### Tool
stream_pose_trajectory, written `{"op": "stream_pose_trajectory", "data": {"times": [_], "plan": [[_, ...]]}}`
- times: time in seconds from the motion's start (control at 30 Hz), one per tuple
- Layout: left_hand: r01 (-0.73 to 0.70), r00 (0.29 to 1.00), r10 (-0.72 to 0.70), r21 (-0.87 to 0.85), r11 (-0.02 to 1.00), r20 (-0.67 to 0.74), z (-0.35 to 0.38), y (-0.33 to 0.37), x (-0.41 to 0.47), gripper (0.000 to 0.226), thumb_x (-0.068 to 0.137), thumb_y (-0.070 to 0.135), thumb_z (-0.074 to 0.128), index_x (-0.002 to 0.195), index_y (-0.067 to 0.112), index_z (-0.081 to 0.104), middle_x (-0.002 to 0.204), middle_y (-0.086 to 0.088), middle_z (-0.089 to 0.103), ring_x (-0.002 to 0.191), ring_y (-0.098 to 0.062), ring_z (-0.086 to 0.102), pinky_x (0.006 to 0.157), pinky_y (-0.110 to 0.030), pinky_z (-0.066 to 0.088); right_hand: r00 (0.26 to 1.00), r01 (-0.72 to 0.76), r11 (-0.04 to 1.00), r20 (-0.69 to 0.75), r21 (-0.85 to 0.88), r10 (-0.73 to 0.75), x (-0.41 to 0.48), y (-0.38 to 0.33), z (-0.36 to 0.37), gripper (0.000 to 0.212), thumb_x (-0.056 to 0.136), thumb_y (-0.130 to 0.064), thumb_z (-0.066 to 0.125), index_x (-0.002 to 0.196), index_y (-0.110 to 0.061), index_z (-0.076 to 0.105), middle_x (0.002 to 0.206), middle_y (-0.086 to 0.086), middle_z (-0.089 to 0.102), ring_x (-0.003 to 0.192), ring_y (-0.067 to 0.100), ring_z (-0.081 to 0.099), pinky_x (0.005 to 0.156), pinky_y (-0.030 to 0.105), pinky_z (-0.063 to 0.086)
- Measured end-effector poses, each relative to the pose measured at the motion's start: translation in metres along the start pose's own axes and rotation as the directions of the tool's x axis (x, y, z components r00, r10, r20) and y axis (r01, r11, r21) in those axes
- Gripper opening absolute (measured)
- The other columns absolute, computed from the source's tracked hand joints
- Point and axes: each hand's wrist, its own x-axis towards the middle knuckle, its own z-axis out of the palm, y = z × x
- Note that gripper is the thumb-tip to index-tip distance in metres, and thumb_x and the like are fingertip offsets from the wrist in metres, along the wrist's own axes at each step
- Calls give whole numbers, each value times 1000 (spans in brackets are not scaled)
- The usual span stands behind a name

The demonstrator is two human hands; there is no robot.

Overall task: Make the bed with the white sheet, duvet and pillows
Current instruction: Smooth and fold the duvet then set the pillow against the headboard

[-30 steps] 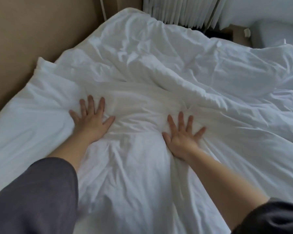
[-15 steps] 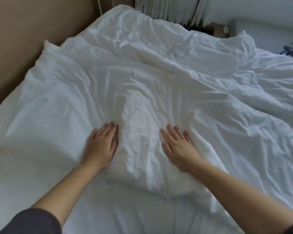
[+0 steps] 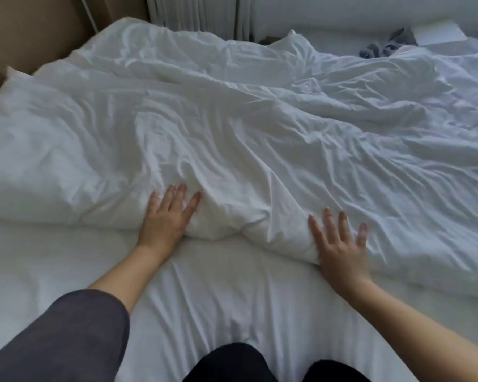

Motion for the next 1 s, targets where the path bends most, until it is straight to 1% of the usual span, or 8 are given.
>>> {"op": "stream_pose_trajectory", "data": {"times": [0.07,0.13,0.2,0.3,0.5,0.7,0.83,1.0], "plan": [[48,994,-45,-26,999,95,-3,1,17,51,86,13,35,131,12,59,125,-30,58,109,-45,61,89,-58,46,991,-89,996,100,-20,90,6,12,0,55,84,-13,37,138,-7,50,136,27,52,117,51,55,94,72,34],[57,990,-49,-61,996,129,-5,2,28,42,81,10,43,115,7,67,103,-29,65,84,-43,67,69,-50,55,984,-83,997,158,3,82,16,16,-12,51,83,-11,30,124,-4,59,122,23,62,99,44,65,78,57,52],[66,981,-46,-99,993,186,-19,-2,32,29,81,7,56,107,10,67,91,-20,67,72,-39,67,58,-43,55,994,-57,998,97,2,57,29,25,-25,39,88,-8,36,119,-10,59,116,12,66,98,36,66,75,39,51],[77,970,-52,-95,992,238,-39,-14,43,24,92,17,46,112,22,59,107,-10,68,97,-33,65,77,-36,50,972,-59,998,230,0,58,52,38,-52,28,90,-10,47,112,-16,64,112,10,69,103,33,65,78,32,47],[18,937,-9,-23,1000,350,-72,-36,43,41,89,14,41,119,31,61,118,-4,65,108,-26,61,84,-30,46,931,-18,998,365,54,-2,61,48,-87,28,89,-15,49,110,-20,67,114,10,67,105,31,62,83,30,47],[-27,907,40,-37,999,420,-86,-41,-19,43,81,9,43,110,29,66,115,0,66,108,-23,62,83,-28,47,900,112,993,422,25,-112,10,37,-100,32,90,-15,49,119,-17,64,120,10,64,110,30,61,76,25,37],[-37,870,64,-64,997,490,-88,-28,-71,41,79,7,42,105,26,67,109,-1,67,102,-23,63,78,-28,47,841,176,984,519,0,-150,-31,32,-97,27,90,-15,48,113,-11,63,116,10,65,106,30,61,79,29,42],[-66,831,119,-118,991,543,-92,-19,-115,35,78,8,41,99,23,66,103,1,68,95,-20,63,77,-29,50,747,222,975,639,18,-182,-70,34,-91,15,84,-14,55,98,-15,61,113,13,66,102,31,63,74,28,43]]}}
